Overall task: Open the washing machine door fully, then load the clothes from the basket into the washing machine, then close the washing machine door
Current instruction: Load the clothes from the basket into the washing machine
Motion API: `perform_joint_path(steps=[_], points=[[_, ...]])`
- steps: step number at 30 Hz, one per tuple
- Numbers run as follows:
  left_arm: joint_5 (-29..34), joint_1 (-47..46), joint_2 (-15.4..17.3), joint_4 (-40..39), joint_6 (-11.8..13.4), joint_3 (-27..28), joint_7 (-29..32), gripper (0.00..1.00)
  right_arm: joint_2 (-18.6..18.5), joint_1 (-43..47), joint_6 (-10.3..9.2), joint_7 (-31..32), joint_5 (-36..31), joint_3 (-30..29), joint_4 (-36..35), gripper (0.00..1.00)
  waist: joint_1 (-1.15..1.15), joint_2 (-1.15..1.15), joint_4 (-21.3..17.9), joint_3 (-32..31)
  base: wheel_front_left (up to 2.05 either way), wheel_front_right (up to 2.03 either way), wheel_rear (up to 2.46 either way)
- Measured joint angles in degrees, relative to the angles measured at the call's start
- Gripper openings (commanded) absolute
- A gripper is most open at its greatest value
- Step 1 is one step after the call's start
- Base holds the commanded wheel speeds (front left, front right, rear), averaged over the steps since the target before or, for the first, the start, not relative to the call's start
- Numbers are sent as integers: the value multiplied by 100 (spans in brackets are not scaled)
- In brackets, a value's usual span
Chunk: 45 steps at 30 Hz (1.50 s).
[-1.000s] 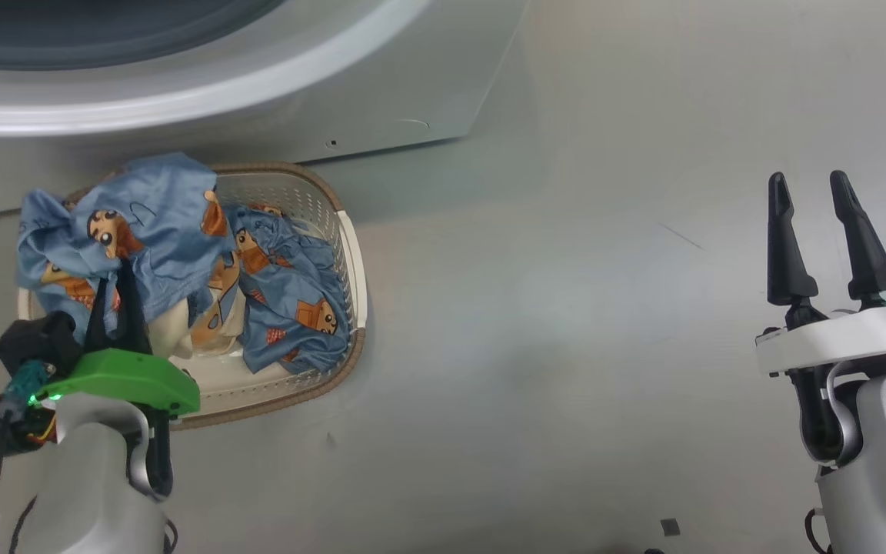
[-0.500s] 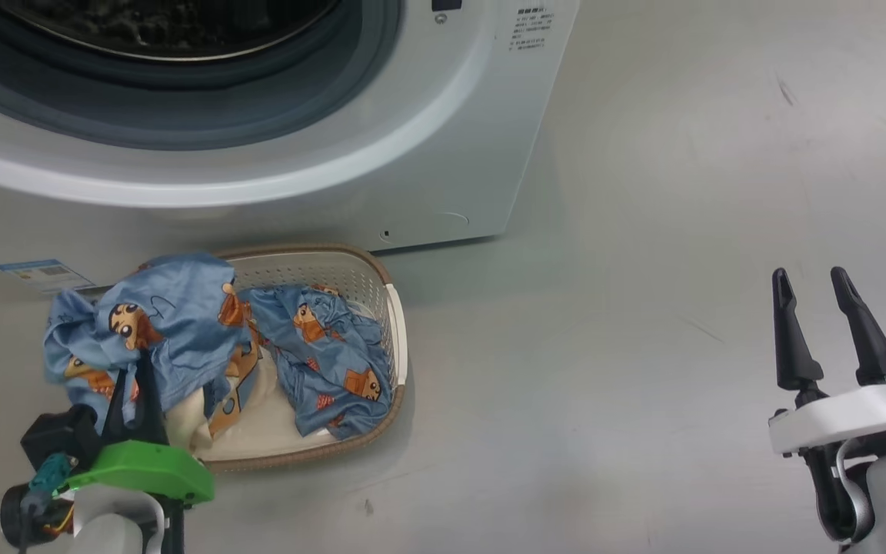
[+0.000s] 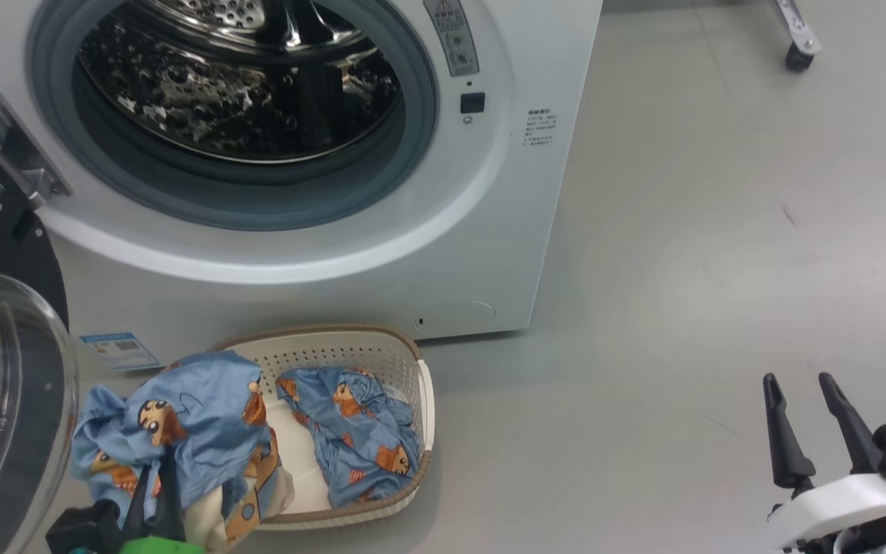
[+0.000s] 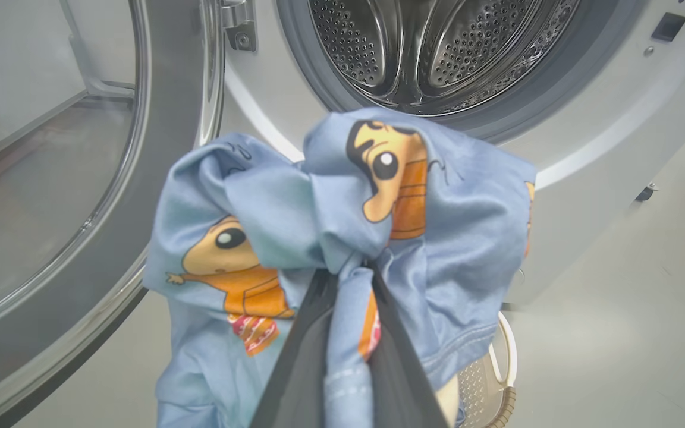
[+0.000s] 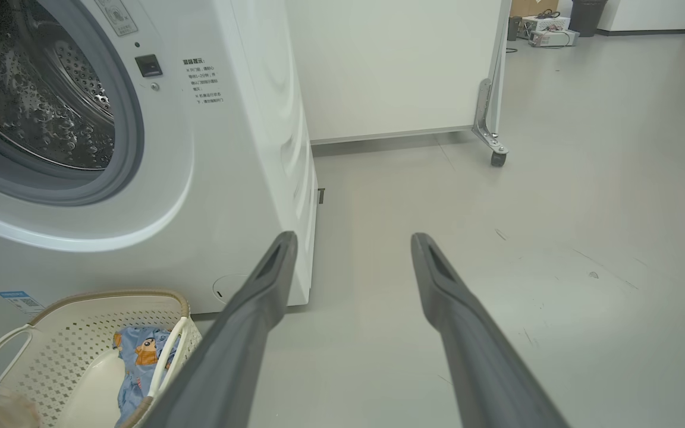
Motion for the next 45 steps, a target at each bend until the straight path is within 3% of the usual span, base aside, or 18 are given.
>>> perform_joint_path(steps=[13,45], points=[[-244,626,4,-619,94,-253,0,0,-32,482,0,1,1,48,-36,100,0,0,142,-758,0,0,0],[-277,1235,15,-1495,454,-720,0,0,-90,579,0,1,14,147,-176,100,0,0,224,-884,0,0,0]])
